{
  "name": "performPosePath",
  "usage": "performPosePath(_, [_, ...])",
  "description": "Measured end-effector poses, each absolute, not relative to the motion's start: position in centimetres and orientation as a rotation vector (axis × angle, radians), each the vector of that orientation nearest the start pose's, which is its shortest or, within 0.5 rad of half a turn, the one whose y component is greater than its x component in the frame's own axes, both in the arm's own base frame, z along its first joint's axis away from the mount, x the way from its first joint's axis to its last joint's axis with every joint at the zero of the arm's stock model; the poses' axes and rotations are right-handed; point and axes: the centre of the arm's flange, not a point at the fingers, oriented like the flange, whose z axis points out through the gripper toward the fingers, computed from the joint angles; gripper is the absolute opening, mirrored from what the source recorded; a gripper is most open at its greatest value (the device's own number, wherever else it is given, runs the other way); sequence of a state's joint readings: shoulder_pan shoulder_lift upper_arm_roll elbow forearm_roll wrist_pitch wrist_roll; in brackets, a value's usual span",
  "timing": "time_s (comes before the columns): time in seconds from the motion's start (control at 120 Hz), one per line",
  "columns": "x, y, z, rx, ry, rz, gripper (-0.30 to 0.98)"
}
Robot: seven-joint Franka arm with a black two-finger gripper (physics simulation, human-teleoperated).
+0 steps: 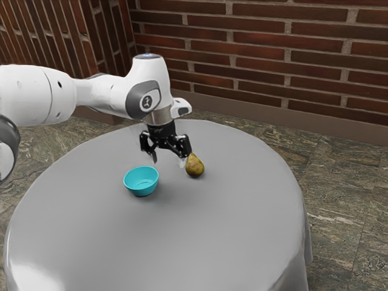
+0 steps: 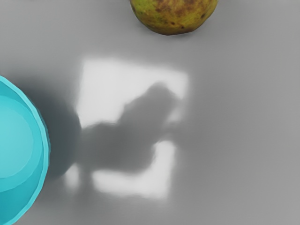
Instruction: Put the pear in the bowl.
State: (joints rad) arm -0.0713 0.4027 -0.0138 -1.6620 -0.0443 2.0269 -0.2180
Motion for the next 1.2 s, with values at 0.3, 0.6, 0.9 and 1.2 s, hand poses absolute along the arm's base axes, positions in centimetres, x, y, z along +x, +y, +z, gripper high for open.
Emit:
performPosePath(0.3, [69.8, -6.7, 34.3, -3.212, -0.5, -0.035, 0.69])
performPosePath(0.6, [73.1, -6.4, 32.1, -3.188, -0.731, -0.089, 0.69])
performPosePath(0.9, [75.5, -4.7, 29.7, -3.153, -0.895, -0.11, 0.69])
performPosePath(1.2, [76.2, -4.2, 28.2, -3.132, -0.98, -0.124, 0.69])
